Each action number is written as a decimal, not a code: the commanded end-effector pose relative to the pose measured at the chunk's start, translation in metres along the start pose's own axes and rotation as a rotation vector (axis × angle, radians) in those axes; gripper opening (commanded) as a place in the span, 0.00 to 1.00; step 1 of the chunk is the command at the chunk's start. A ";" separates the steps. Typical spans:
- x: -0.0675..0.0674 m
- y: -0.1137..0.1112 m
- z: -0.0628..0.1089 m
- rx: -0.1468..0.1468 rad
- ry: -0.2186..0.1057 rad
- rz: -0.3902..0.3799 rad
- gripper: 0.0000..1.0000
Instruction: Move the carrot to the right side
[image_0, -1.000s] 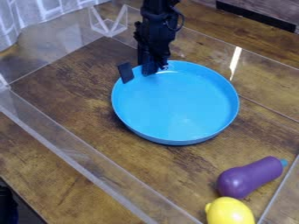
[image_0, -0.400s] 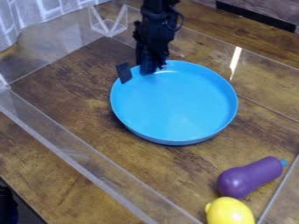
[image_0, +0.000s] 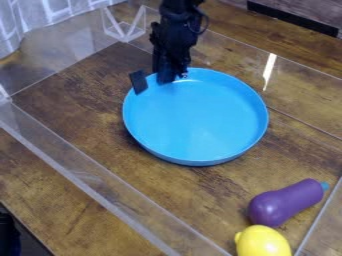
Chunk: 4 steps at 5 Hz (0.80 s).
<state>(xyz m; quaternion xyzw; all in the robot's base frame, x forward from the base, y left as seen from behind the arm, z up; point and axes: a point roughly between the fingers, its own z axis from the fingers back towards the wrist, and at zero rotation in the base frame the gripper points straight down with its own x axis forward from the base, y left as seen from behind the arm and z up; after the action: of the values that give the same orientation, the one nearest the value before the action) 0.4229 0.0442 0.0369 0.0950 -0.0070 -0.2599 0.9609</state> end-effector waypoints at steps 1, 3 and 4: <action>-0.004 0.025 0.018 0.047 -0.026 0.037 0.00; -0.007 0.028 0.013 0.049 -0.012 0.031 1.00; -0.008 0.027 0.009 0.048 -0.004 0.027 1.00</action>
<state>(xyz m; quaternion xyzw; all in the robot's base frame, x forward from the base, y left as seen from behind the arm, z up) 0.4203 0.0612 0.0321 0.1060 0.0100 -0.2570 0.9605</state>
